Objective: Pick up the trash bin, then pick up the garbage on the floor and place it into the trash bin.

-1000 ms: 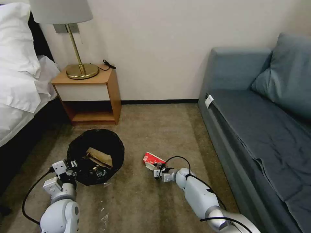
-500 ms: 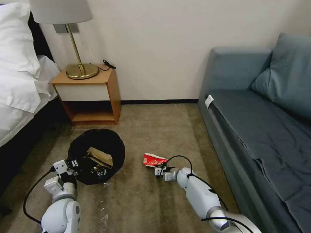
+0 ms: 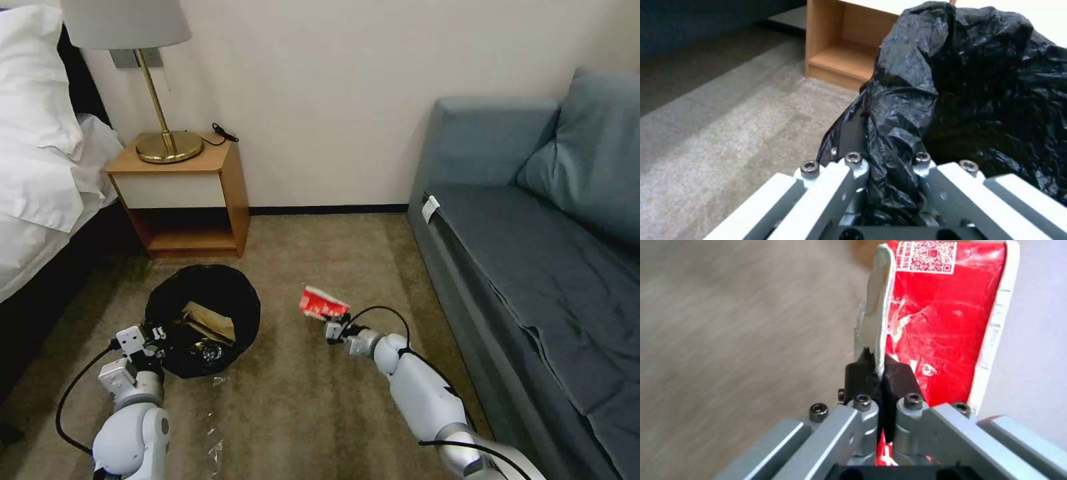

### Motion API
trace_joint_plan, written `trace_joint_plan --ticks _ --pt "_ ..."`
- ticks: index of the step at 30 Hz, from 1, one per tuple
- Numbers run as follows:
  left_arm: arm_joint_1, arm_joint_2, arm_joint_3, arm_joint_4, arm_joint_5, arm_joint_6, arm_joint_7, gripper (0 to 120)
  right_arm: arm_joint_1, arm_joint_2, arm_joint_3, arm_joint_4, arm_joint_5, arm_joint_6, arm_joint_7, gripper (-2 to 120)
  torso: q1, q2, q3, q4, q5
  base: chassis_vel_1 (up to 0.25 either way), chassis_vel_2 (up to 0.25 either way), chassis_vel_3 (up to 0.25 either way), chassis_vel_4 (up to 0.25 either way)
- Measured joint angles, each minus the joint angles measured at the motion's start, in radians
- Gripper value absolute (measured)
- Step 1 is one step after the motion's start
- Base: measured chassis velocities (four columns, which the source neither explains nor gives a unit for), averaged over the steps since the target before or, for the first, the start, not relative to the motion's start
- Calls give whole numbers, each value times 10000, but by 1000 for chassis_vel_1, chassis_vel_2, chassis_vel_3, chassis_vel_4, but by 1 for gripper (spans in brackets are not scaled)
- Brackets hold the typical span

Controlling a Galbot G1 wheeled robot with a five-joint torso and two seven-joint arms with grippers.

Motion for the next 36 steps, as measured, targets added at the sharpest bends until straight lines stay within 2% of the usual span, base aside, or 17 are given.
trace_joint_plan --ticks 5,8,11,13,17,18,19,20,21,24,31,36 --pt "-32 -12 67 23 38 0 -12 4 -35 48 -193 789 942 -2 673 0 0 0 0 0 0 0 0 0 0" --pt "-31 15 70 22 38 3 -22 4 -147 1 -777 1931 2270 -270 1158 0 0 0 0 3 0 0 0 0 0" --pt "-27 19 70 19 37 4 -23 4 -188 -44 -964 2306 2663 -383 1238 0 0 0 0 2 0 0 0 0 0" --pt "-18 14 104 16 34 5 -23 4 -290 -155 -1476 3261 3455 -609 1408 0 0 0 0 1 -1 0 0 0 0" --pt "-12 -1 135 15 33 5 -23 4 -392 -258 -1986 4008 4032 -849 1597 0 0 0 0 1 -1 0 0 0 0" --pt "-13 -10 147 8 29 6 -23 4 -479 -322 -2523 4606 4591 -1093 1797 0 0 1 0 1 -1 0 0 0 0" --pt "-13 -10 147 8 29 6 -23 4 -479 -322 -2523 4606 4591 -1093 1797 0 0 1 0 1 -1 0 0 0 0" --pt "-29 -8 145 6 17 5 -23 4 -580 -389 -3128 5230 5281 -1413 2011 0 0 0 0 2 -1 0 0 0 0" --pt "-29 -8 145 6 17 5 -23 4 -580 -389 -3128 5230 5281 -1413 2011 0 0 0 0 2 -1 0 0 0 0" --pt "-79 28 127 -35 -12 33 -24 4 -705 -490 -4038 6198 6316 -1918 2199 0 0 0 0 1 -2 0 0 0 0" --pt "-147 9 110 -13 -34 59 -31 4 -845 -477 -5229 6902 7483 -2498 2502 0 0 0 0 1 -2 0 0 0 0" --pt "-158 -11 109 49 -36 57 -28 4 -967 -349 -5682 6810 7428 -2509 2528 0 0 1 0 1 0 0 0 0 0"
